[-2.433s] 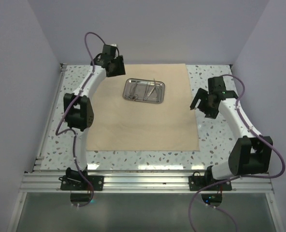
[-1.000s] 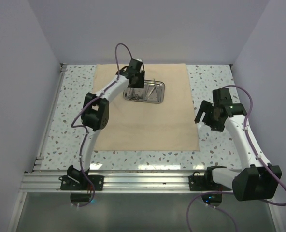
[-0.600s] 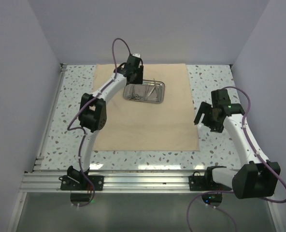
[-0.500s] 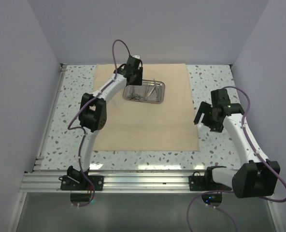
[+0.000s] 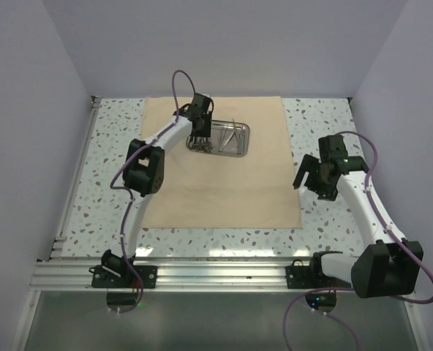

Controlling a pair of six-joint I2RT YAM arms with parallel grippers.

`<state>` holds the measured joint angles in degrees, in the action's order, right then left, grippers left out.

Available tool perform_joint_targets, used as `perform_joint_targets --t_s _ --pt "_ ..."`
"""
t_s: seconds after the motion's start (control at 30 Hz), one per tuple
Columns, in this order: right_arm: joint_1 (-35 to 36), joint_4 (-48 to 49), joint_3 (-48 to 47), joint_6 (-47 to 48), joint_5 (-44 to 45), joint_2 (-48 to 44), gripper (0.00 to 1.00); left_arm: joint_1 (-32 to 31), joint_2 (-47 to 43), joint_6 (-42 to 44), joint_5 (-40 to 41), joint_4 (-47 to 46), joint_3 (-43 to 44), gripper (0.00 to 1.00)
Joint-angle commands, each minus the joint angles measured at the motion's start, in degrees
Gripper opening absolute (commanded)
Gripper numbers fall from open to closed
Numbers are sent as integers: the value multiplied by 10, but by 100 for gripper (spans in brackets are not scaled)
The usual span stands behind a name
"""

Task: Open and lay out the surgical kit
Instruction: Pick up the medical item from the container.

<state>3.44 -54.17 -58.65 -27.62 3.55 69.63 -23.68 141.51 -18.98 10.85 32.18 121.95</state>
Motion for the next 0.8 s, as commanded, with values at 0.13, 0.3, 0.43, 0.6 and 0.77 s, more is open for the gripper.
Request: perform_joint_targets --t_s 0.13,0.3,0.43,0.6,0.77 --pt "1 17 6 2 14 9 84 3 8 -1 -6 -24 -4 35" --pt "0 21 13 0 14 10 84 4 14 2 -6 -23 -4 25" --pt "0 22 18 -1 15 9 84 4 18 3 -6 -20 -4 15" --pt "1 23 26 -4 15 1 84 3 8 6 -1 -6 21 13" --pt "1 28 31 -5 11 0 84 4 -16 14 1 6 64 13"
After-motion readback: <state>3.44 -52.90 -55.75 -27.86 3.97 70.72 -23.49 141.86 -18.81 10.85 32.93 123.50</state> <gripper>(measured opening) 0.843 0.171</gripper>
